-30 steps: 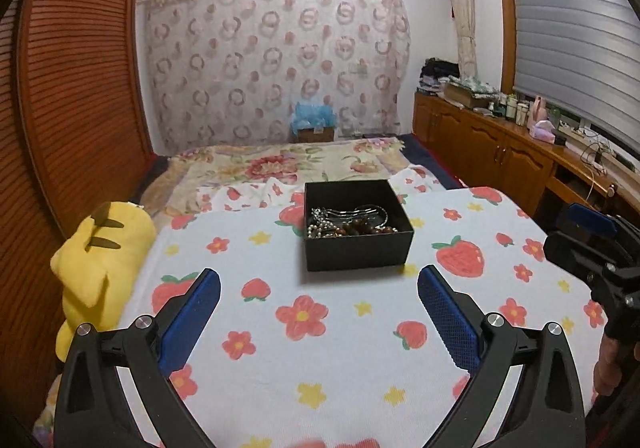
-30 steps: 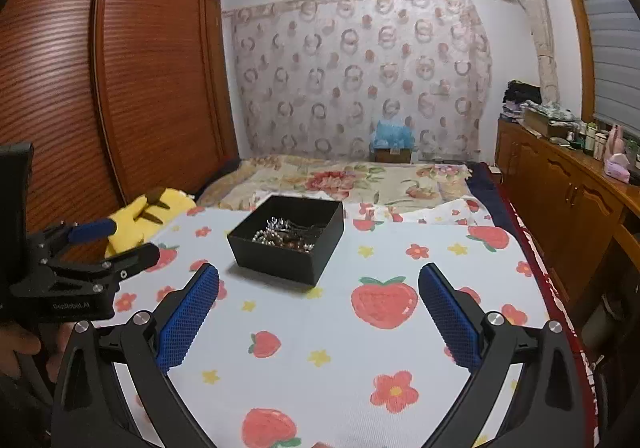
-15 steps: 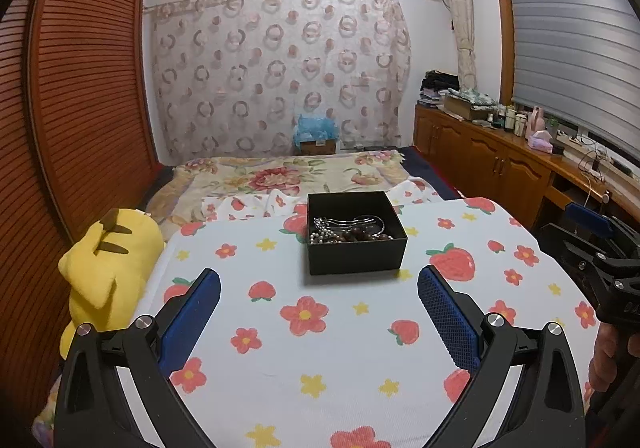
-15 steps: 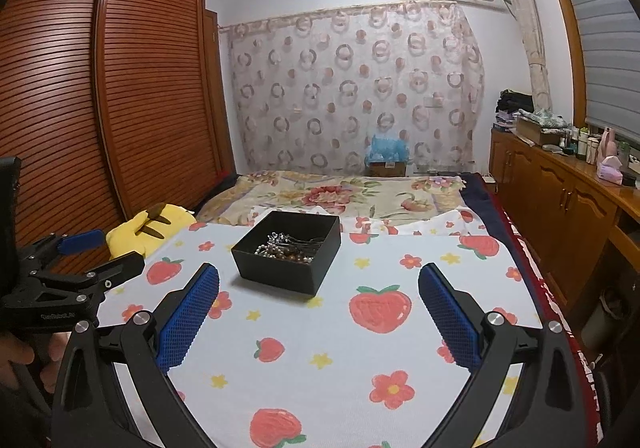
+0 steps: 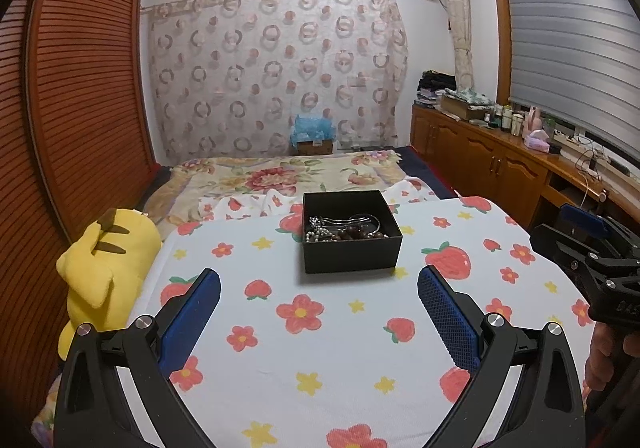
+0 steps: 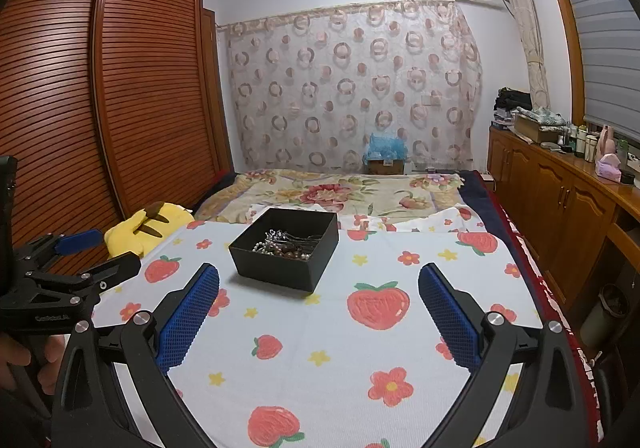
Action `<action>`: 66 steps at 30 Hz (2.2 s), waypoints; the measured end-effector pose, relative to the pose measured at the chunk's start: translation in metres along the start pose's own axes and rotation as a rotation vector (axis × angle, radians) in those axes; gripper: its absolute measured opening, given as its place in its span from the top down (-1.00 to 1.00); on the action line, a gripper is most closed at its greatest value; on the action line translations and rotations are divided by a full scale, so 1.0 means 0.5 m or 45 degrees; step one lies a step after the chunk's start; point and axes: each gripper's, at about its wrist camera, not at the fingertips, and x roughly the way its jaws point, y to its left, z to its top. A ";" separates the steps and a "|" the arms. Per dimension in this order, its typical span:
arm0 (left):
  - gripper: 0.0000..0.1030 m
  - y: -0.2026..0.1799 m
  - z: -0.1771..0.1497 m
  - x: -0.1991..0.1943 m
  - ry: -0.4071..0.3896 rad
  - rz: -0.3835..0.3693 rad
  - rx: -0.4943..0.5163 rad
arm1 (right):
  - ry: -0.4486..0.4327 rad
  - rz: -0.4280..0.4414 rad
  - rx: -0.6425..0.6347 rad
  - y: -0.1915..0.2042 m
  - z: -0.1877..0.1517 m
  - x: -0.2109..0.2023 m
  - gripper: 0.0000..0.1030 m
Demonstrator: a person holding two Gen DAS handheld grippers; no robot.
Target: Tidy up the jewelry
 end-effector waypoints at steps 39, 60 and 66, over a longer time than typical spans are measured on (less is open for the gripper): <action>-0.85 -0.027 0.006 -0.020 -0.017 -0.007 0.000 | -0.003 -0.004 0.005 -0.002 -0.008 0.003 -0.95; -0.85 -0.025 0.001 -0.019 -0.021 -0.007 0.000 | -0.003 -0.004 0.006 -0.001 -0.008 0.003 -0.95; -0.85 -0.021 -0.001 -0.017 -0.021 -0.008 0.000 | -0.003 -0.004 0.008 -0.001 -0.007 0.003 -0.95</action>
